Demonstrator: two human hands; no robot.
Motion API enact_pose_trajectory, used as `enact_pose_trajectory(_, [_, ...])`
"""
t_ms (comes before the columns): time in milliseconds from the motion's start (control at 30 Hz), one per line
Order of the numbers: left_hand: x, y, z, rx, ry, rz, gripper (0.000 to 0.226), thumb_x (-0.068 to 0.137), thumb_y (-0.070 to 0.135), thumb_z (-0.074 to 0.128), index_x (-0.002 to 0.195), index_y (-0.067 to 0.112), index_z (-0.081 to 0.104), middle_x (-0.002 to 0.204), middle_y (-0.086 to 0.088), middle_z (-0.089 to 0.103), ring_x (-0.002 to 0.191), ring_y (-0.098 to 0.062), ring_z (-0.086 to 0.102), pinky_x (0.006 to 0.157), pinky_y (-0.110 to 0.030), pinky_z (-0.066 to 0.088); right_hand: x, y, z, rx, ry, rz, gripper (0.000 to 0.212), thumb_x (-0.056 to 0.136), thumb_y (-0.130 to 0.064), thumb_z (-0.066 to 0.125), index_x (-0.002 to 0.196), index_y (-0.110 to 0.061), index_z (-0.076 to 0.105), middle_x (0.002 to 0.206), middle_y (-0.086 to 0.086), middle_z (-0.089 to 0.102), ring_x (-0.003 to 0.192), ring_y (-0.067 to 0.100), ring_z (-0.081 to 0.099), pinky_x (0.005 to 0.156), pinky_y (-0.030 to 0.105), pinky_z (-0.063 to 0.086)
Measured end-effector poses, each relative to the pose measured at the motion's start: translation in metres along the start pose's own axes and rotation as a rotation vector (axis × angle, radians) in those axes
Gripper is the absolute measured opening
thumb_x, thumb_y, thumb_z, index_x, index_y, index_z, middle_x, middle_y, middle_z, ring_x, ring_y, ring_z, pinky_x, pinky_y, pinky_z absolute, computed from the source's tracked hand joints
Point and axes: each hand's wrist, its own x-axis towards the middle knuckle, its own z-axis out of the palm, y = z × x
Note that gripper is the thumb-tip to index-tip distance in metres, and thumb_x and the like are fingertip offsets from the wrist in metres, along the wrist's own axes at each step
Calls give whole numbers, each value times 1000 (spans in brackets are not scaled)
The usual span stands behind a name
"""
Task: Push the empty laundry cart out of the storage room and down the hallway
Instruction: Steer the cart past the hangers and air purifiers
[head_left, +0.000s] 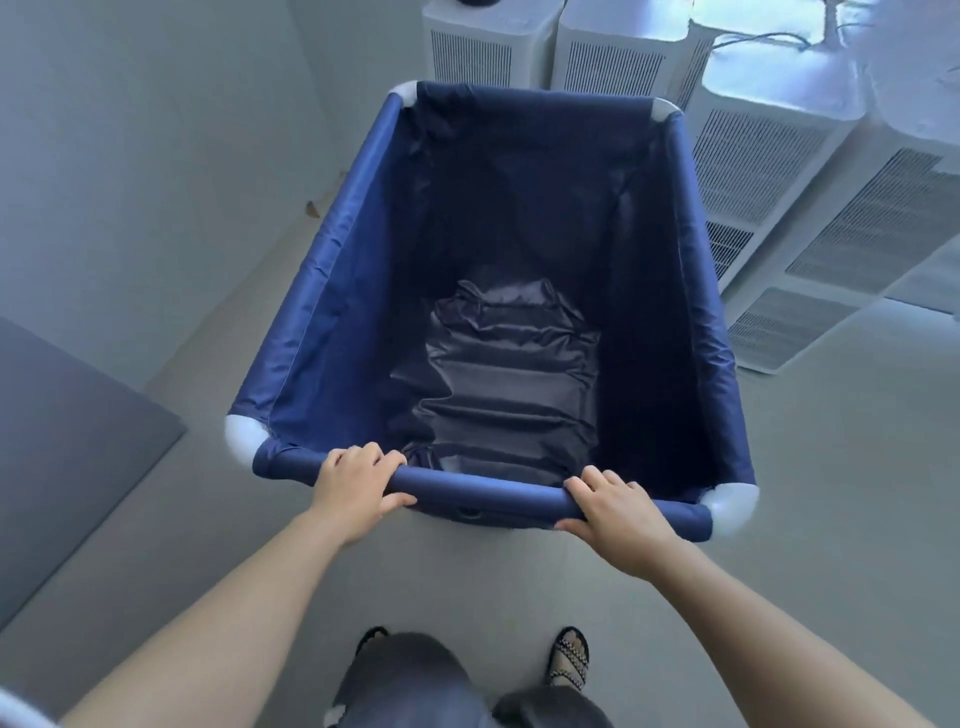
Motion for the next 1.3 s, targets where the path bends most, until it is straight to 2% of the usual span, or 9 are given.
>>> enact_pose_trajectory(267, [12,77,-17,-18,-119,-64,49,87,64,42,119,27,44,112,1,51,105,-21,50,95,-35,32,-8,76,-11,-29,-25,-51,42,94,-54,37,117,-20,43,110,0,45,96,22,46,78,35,38])
enact_pose_trajectory(367, [21,98,-21,-1,-152,-57,51,86,67,39,116,25,43,111,3,51,103,-20,52,90,-35,34,-6,103,-16,-30,-46,-40,43,93,-55,37,119,-21,42,112,0,45,97,22,45,80,35,37])
enact_pose_trajectory(500, [45,107,-33,-32,-231,106,51,87,66,39,111,21,42,109,1,51,97,-23,54,76,-35,40,-1,131,-22,-53,-40,-26,46,93,-56,37,123,-22,42,114,0,46,99,22,46,82,36,38])
enact_pose_trajectory(567, [55,113,-40,-73,-325,172,48,89,63,41,112,21,42,110,0,50,99,-23,51,74,-35,42,0,143,-25,-59,-57,-21,46,92,-57,38,124,-23,41,115,0,46,101,22,47,84,36,38])
enact_pose_trajectory(633, [60,121,-40,-88,-321,178,46,89,62,42,112,22,41,111,1,49,100,-22,49,73,-35,42,5,156,-27,-73,-82,-32,46,92,-57,38,125,-25,40,117,-1,45,103,22,46,86,36,37])
enact_pose_trajectory(900, [75,171,-49,-52,-221,7,50,89,64,39,115,21,41,112,0,49,100,-23,48,80,-37,43,29,218,-47,-91,-171,-219,46,95,-55,36,126,-21,38,117,1,46,104,23,48,83,37,40])
enact_pose_trajectory(1067, [83,231,-55,-51,-161,-236,50,89,61,42,123,24,41,115,-1,48,107,-23,48,96,-36,35,44,269,-64,-82,-243,-349,45,95,-53,39,123,-18,39,116,2,48,102,24,49,82,40,47])
enact_pose_trajectory(1200, [95,277,-60,-75,-134,-351,50,90,59,43,130,29,39,116,-1,46,110,-20,47,103,-34,30,49,309,-65,-98,-195,-383,44,94,-54,39,119,-18,40,113,3,48,101,25,50,75,39,46])
enact_pose_trajectory(1300, [99,315,-66,-113,-150,-413,49,91,57,42,130,28,39,118,-1,47,112,-21,47,106,-37,28,45,338,-72,-132,-182,-371,45,95,-54,37,122,-18,39,115,3,48,104,26,50,77,39,42])
